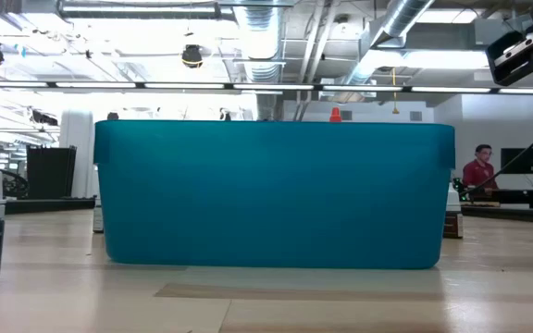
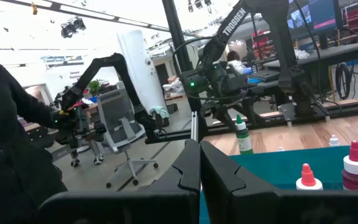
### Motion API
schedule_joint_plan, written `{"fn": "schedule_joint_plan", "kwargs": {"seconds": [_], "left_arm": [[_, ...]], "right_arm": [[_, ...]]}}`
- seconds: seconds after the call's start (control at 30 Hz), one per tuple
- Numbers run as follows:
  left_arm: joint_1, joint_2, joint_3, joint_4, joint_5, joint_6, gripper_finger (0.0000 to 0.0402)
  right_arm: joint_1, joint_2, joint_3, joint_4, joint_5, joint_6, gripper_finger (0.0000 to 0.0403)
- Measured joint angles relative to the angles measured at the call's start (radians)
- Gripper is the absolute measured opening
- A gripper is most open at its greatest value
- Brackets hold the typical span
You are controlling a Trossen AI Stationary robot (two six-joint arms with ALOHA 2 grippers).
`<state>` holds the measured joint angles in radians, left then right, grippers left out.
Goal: Pick & Place food coloring
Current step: Put the big green food coloring bottle into the blue container
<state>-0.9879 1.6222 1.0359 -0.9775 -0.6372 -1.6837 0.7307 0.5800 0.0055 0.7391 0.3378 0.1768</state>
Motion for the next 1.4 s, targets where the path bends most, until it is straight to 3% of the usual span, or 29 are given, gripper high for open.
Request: {"fn": "schedule_joint_plan", "kwargs": {"seconds": [0.27, 0.57, 0.73, 1.07, 1.4], "left_arm": [[0.009, 0.0, 0.0, 0.0, 0.054, 0.023, 0.0254], [0.006, -0.001, -0.034, 0.042, 0.018, 0.019, 0.0153], [0.006, -0.005, -0.078, 0.121, -0.056, 0.013, 0.0111], [0.006, -0.002, -0.079, 0.12, -0.072, 0.009, 0.0109], [0.006, -0.002, -0.079, 0.12, -0.063, 0.013, 0.0109]], "right_arm": [[0.0, 0.0, 0.0, -0.006, 0.0, -0.002, 0.0], [0.0, -0.019, 0.0, 0.001, -0.075, -0.011, 0.0], [0.0, -0.062, 0.0, 0.001, -0.075, -0.012, 0.0], [0.0, -0.193, 0.0, -0.019, -0.053, -0.025, 0.0], [0.0, -0.393, 0.001, -0.279, -0.048, -0.014, 0.0]]}}
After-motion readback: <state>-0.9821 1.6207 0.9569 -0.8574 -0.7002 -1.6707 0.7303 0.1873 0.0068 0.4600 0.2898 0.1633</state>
